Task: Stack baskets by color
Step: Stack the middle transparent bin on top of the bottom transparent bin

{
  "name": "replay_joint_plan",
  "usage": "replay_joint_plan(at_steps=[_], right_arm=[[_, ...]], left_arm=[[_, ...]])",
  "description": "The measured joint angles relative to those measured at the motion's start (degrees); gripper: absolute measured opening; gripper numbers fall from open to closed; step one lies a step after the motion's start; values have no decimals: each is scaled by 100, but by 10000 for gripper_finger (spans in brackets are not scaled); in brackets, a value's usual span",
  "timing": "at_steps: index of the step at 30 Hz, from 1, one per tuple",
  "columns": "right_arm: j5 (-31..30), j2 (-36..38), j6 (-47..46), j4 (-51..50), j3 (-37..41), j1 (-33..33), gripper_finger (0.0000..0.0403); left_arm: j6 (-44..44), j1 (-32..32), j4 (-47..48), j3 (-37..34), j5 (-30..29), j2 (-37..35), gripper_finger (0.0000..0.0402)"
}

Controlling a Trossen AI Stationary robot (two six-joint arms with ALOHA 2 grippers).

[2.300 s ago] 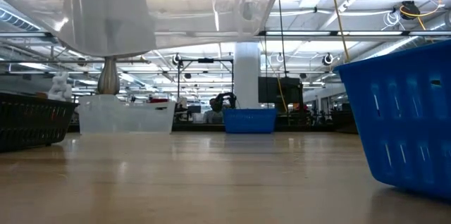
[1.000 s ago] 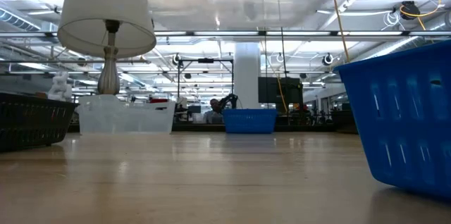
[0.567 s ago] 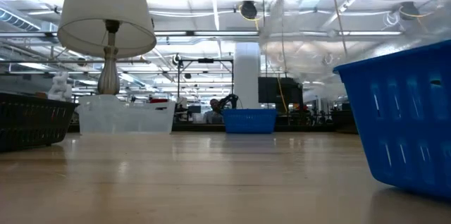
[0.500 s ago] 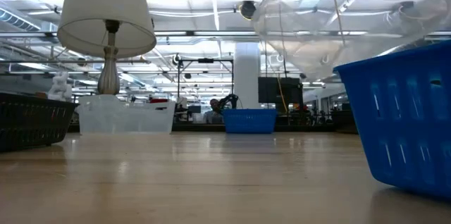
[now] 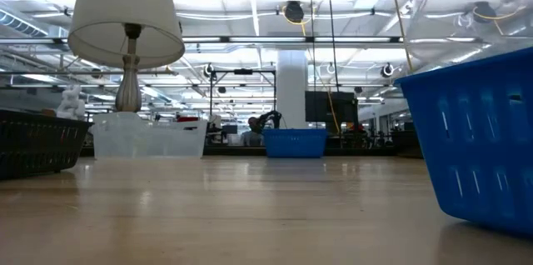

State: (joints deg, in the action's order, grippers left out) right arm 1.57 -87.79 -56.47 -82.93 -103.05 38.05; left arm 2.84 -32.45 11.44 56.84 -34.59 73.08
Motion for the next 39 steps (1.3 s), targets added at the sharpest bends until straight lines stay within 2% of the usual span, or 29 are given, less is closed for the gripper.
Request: replay_joint_plan(at_steps=[5,13,17,19,22,26,30,34,39], right_arm=[[22,9,-662,-722,-346,157,0],[675,-51,-1907,-701,-493,651,0],[745,-119,-2183,-716,-493,1006,0],[623,-124,-2350,-690,-492,1147,0],[364,-240,-2403,-724,-493,1243,0],[169,-500,-2038,-707,-491,1215,0],[101,-819,-1499,-727,-489,1064,0],[62,-1040,-1064,-696,-489,870,0],[-248,-1061,-664,-711,-489,647,0]], left_arm=[[-535,0,-86,0,0,0,211],[-1180,0,-67,0,2,0,211],[-1250,0,-222,0,0,13,211],[-1225,41,-670,0,-4,125,211],[-567,61,-1614,-2,96,397,211],[725,118,-3198,50,714,980,211],[1287,254,-3583,572,1256,1573,225],[1241,367,-2982,1469,1748,2237,272],[1330,406,-2264,2513,1769,3075,326]])
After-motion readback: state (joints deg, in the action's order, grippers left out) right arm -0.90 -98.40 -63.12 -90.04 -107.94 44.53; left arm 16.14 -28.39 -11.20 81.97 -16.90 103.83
